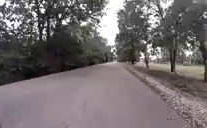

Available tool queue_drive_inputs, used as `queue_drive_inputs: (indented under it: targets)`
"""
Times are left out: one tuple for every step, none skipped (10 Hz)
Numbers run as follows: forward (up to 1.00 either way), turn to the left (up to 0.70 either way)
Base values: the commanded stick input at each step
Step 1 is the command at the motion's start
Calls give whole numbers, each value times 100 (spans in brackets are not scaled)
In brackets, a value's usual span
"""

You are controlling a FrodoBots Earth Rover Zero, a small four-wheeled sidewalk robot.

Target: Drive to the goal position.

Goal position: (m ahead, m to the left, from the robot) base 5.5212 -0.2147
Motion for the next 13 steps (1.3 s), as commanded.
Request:
queue_drive_inputs:
  targets:
    - [100, -11]
    - [100, -11]
    - [100, -11]
    - [100, -9]
    - [100, -5]
    - [100, -4]
    - [100, -3]
    - [100, -3]
    - [100, -3]
    - [100, -3]
    - [100, -3]
    - [100, -2]
    - [100, -1]
